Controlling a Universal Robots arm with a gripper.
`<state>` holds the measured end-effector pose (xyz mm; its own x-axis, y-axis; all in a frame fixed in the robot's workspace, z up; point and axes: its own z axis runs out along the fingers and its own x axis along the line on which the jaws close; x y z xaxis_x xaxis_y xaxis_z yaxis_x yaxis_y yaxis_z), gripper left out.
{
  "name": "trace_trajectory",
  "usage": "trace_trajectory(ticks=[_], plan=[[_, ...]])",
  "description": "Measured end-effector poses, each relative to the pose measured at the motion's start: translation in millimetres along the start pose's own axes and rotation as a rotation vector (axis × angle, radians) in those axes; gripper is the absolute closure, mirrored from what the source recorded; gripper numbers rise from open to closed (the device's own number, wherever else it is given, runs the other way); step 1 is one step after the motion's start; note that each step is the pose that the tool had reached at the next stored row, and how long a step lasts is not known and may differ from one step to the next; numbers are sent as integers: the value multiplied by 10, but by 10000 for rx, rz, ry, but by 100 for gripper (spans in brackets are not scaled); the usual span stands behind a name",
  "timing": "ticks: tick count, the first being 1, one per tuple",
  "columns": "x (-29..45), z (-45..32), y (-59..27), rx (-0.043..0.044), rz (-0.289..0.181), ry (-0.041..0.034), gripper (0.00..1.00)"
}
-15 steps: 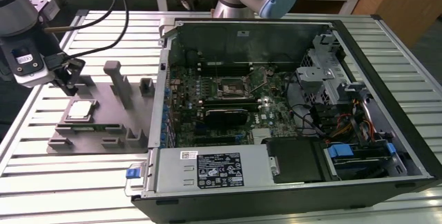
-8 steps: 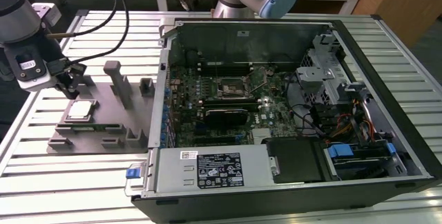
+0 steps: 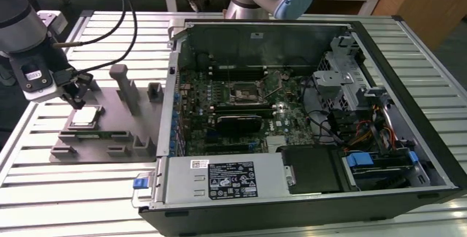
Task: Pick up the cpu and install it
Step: 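Pick up the cpu and move it towards the insertion slot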
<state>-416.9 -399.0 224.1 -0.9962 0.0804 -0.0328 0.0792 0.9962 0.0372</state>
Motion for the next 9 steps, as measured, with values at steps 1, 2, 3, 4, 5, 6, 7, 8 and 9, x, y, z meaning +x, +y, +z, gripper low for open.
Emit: trace_trajectory(ticks=[1,2,3,4,5,6,7,8,9], plan=[[2,15,-1,6,0,0,89],[3,31,-1,11,0,-1,89],[5,46,-2,14,0,-2,89],[7,63,-3,17,0,-2,89],[10,78,-3,20,0,-3,89],[12,93,-4,23,-1,-2,89],[13,107,-5,26,-1,-2,89],[14,122,-5,27,-1,-2,89],[16,137,-6,27,0,-3,89]])
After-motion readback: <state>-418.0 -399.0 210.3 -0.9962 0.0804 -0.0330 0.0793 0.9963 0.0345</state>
